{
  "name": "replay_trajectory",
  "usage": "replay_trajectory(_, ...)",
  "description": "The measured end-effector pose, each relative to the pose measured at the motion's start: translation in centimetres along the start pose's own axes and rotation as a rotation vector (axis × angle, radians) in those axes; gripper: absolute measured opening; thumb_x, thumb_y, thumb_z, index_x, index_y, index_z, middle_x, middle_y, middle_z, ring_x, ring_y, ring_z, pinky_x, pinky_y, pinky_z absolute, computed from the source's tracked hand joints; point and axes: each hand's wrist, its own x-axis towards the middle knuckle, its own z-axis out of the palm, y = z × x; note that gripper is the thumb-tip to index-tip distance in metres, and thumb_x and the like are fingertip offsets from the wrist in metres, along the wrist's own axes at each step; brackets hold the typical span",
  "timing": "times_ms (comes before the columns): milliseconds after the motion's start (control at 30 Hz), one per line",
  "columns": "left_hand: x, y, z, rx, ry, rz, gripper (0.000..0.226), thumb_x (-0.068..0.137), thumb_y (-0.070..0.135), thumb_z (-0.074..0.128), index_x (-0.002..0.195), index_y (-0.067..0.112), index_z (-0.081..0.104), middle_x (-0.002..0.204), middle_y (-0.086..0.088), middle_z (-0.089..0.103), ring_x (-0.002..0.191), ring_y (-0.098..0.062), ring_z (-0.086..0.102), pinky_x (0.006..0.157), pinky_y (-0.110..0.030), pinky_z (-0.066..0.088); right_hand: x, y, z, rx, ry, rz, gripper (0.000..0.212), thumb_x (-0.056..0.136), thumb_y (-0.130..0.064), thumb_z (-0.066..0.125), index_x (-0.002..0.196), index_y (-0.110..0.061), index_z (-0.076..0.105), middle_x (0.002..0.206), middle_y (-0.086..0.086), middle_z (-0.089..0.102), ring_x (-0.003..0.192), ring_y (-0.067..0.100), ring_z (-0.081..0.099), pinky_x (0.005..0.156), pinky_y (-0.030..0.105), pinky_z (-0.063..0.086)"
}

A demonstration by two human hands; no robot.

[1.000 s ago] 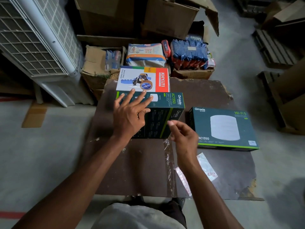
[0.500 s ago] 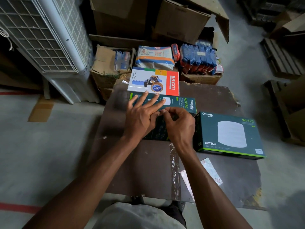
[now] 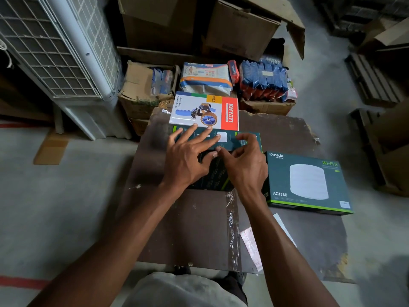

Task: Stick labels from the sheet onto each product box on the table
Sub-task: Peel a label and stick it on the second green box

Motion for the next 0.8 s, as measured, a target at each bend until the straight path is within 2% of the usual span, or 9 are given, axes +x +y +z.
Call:
replay_trajectory(133,-0.2,0.0,0.3,-0.015,0.028,-0.012,0.038,0.095,0.053,0.060,0.130,0.039,0.067,0.141,0.010,0.061,0.142,-0.022,0.045,0.111,-0.046,0.032,1.3,0.3,-1.0,0.071,-0.109,0.095,0.045,0.071,-0.057,0.087,0.101,-0.036,0.061,0.077,-0.009,0.069,0.076,0.009,0.068,0.063,0.031,0.049)
replay_trajectory(300,0.0,0.3,0.3,-0.030,0.024,-0.028,0.037,0.095,0.050,0.064,0.130,0.038,0.067,0.140,0.009,0.061,0.143,-0.022,0.045,0.113,-0.046,0.031,2.1,0.4,-1.3,0.164,-0.173,0.123,0.035,0.078,-0.044,0.086,0.102,-0.037,0.061,0.081,-0.007,0.070,0.077,0.012,0.071,0.071,0.044,0.062)
replay_trajectory(367,0.2,0.3,0.2,-0.034,0.014,-0.032,0.038,0.094,0.050,0.064,0.130,0.039,0.067,0.141,0.010,0.060,0.143,-0.021,0.045,0.114,-0.047,0.031,2.0,0.8,-1.5,0.120,-0.089,0.006,0.021,0.087,-0.035,0.076,0.105,-0.035,0.066,0.081,-0.008,0.070,0.076,0.014,0.070,0.071,0.048,0.061)
replay_trajectory(433,0.4,0.2,0.1,-0.035,0.006,-0.033,0.039,0.093,0.051,0.063,0.131,0.039,0.067,0.142,0.010,0.060,0.144,-0.022,0.044,0.114,-0.048,0.031,1.6,1.4,-1.5,0.035,0.047,-0.255,0.014,0.091,-0.032,0.070,0.105,-0.031,0.073,0.086,-0.008,0.073,0.076,0.017,0.068,0.070,0.046,0.057)
replay_trajectory(533,0.5,0.2,0.0,-0.041,-0.018,-0.037,0.043,0.093,0.050,0.058,0.134,0.039,0.064,0.144,0.010,0.058,0.145,-0.023,0.043,0.116,-0.049,0.030,1.1,2.1,-0.8,-0.129,0.002,-0.601,0.016,0.093,-0.035,0.067,0.105,-0.033,0.078,0.090,-0.008,0.069,0.079,0.017,0.063,0.074,0.040,0.042)
replay_trajectory(600,0.6,0.1,-0.1,-0.050,-0.033,-0.037,0.045,0.092,0.048,0.056,0.135,0.039,0.063,0.144,0.010,0.057,0.145,-0.024,0.043,0.116,-0.051,0.029,1.2,2.5,-0.2,-0.228,-0.003,-0.636,0.020,0.094,-0.040,0.063,0.108,-0.038,0.078,0.091,-0.009,0.065,0.081,0.019,0.059,0.075,0.040,0.035)
replay_trajectory(700,0.7,0.1,-0.1,-0.042,-0.051,-0.042,0.046,0.091,0.049,0.056,0.136,0.041,0.061,0.146,0.011,0.056,0.146,-0.023,0.041,0.117,-0.050,0.028,1.4,3.2,-0.1,-0.298,0.099,-0.608,0.022,0.092,-0.050,0.064,0.108,-0.044,0.077,0.092,-0.010,0.065,0.085,0.022,0.056,0.082,0.046,0.039)
replay_trajectory(800,0.8,0.1,-0.3,-0.050,-0.059,-0.046,0.044,0.092,0.048,0.057,0.136,0.042,0.061,0.145,0.013,0.056,0.146,-0.021,0.041,0.118,-0.049,0.028,1.6,3.5,-0.3,-0.348,0.128,-0.556,0.025,0.091,-0.056,0.064,0.108,-0.043,0.078,0.097,-0.008,0.066,0.093,0.023,0.056,0.090,0.051,0.039)
